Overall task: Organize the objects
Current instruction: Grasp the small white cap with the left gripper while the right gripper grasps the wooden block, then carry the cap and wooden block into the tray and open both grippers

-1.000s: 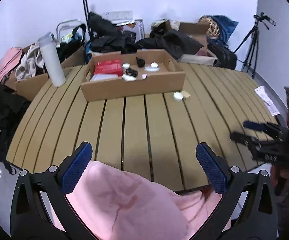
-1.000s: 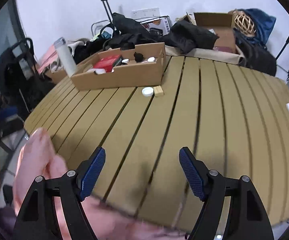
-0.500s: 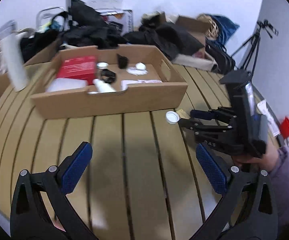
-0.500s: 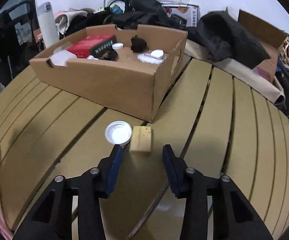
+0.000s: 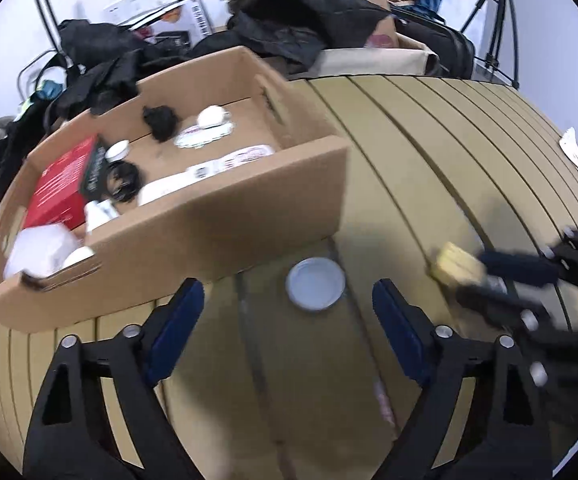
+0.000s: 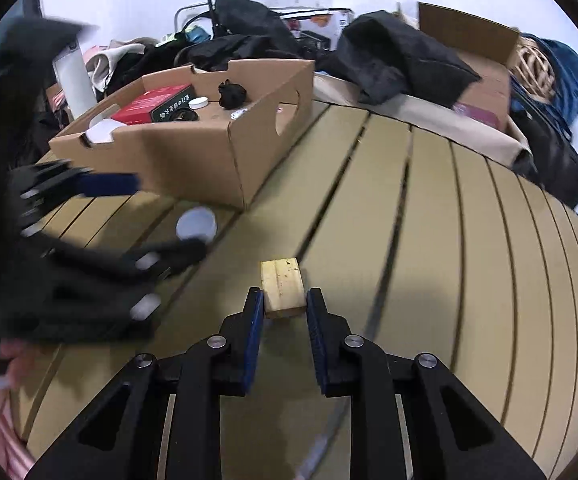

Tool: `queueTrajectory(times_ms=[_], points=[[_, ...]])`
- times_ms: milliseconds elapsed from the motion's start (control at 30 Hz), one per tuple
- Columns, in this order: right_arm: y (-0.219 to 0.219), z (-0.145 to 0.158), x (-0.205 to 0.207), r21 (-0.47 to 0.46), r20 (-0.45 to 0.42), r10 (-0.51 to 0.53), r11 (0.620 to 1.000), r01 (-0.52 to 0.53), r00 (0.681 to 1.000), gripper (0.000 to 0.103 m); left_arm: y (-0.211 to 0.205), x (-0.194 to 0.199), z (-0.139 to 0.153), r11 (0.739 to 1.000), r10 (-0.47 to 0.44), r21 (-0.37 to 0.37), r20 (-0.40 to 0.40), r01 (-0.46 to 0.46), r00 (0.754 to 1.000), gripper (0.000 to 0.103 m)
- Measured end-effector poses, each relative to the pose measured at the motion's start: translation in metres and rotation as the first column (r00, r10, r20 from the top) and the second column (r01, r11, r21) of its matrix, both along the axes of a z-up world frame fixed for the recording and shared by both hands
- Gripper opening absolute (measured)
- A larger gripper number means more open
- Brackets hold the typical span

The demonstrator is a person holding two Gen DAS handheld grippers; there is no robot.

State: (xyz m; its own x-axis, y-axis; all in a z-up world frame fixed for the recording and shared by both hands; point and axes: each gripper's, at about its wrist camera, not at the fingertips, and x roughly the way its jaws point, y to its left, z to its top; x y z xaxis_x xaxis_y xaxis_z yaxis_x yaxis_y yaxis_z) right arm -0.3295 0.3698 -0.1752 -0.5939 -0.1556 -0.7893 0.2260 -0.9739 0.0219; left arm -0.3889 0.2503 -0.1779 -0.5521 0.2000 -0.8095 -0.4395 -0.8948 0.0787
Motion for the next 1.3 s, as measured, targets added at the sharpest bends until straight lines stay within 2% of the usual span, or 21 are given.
queueTrajectory(times_ms=[33, 67, 100, 233, 267, 400, 433, 533, 600, 733, 800, 900, 967, 1067, 1167, 1233, 1300], points=[[0.001, 0.001, 0.007, -0.002, -0.001, -0.007, 1.0, 0.007, 1.0, 0.024, 0.003, 0.0, -0.002, 1.0, -0.001, -0.007, -0.002, 0.001, 1.0, 0.061], [0.002, 0.001, 0.014, -0.006, 0.0, -0.013, 1.0, 0.013, 1.0, 0.024, 0.005, -0.002, -0.005, 1.0, 0.002, -0.021, 0.013, -0.001, 1.0, 0.036], [0.003, 0.001, 0.019, -0.007, 0.0, -0.021, 1.0, 0.021, 1.0, 0.024, 0.004, -0.002, -0.006, 1.0, -0.001, 0.0, 0.021, 0.001, 1.0, 0.025], [0.0, 0.001, 0.042, -0.026, 0.002, -0.055, 0.998, 0.055, 0.998, 0.024, -0.006, 0.01, -0.003, 1.0, 0.029, 0.008, 0.04, -0.03, 0.999, 0.025], [-0.001, 0.002, 0.05, -0.038, 0.005, -0.059, 0.998, 0.059, 0.998, 0.024, -0.014, 0.02, -0.001, 0.999, 0.033, 0.029, 0.056, -0.034, 0.998, 0.025], [-0.008, 0.01, 0.087, -0.088, 0.022, -0.076, 0.993, 0.078, 0.997, 0.024, -0.067, 0.079, 0.034, 0.973, 0.063, 0.213, 0.126, -0.089, 0.99, 0.025], [-0.011, 0.014, 0.097, -0.092, 0.024, -0.077, 0.993, 0.079, 0.997, 0.024, -0.079, 0.093, 0.045, 0.966, 0.074, 0.235, 0.135, -0.105, 0.988, 0.025], [-0.023, 0.028, 0.122, -0.085, 0.014, -0.049, 0.995, 0.05, 0.999, 0.024, -0.122, 0.142, 0.085, 0.932, 0.107, 0.335, 0.105, -0.136, 0.989, 0.025], [-0.032, 0.04, 0.133, -0.08, -0.008, -0.03, 0.996, 0.029, 1.0, 0.024, -0.139, 0.158, 0.101, 0.924, 0.133, 0.352, 0.078, -0.152, 0.988, 0.025], [-0.05, 0.058, 0.138, -0.094, -0.05, -0.012, 0.996, 0.007, 0.999, 0.024, -0.154, 0.16, 0.117, 0.919, 0.164, 0.359, 0.027, -0.163, 0.986, 0.025], [-0.057, 0.069, 0.134, -0.103, -0.064, -0.002, 0.995, -0.004, 0.998, 0.024, -0.159, 0.145, 0.126, 0.904, 0.147, 0.401, 0.029, -0.146, 0.989, 0.025], [-0.068, 0.093, 0.115, -0.093, -0.097, 0.025, 0.995, -0.034, 0.995, 0.024, -0.162, 0.11, 0.145, 0.904, 0.115, 0.415, -0.014, -0.098, 0.993, 0.025], [-0.074, 0.109, 0.087, -0.083, -0.117, 0.038, 0.995, -0.047, 0.992, 0.024, -0.157, 0.078, 0.153, 0.915, 0.112, 0.392, -0.026, -0.093, 0.993, 0.025], [-0.081, 0.123, 0.028, -0.086, -0.098, 0.042, 0.995, -0.05, 0.994, 0.024, -0.14, 0.008, 0.153, 0.937, 0.107, 0.33, 0.04, -0.114, 0.994, 0.025], [-0.086, 0.124, -0.04, -0.098, -0.054, 0.035, 0.994, -0.04, 0.998, 0.024, -0.116, -0.065, 0.134, 0.946, 0.068, 0.312, 0.075, -0.089, 0.995, 0.025], [-0.091, 0.109, -0.092, -0.061, 0.004, 0.009, 0.998, -0.008, 1.0, 0.024, -0.104, -0.111, 0.107, 0.95, 0.091, 0.285, 0.135, -0.127, 0.987, 0.025], [-0.094, 0.089, -0.133, -0.011, 0.056, -0.018, 1.0, 0.019, 0.998, 0.024, -0.097, -0.154, 0.072, 0.95, 0.127, 0.251, 0.234, -0.186, 0.964, 0.025]])
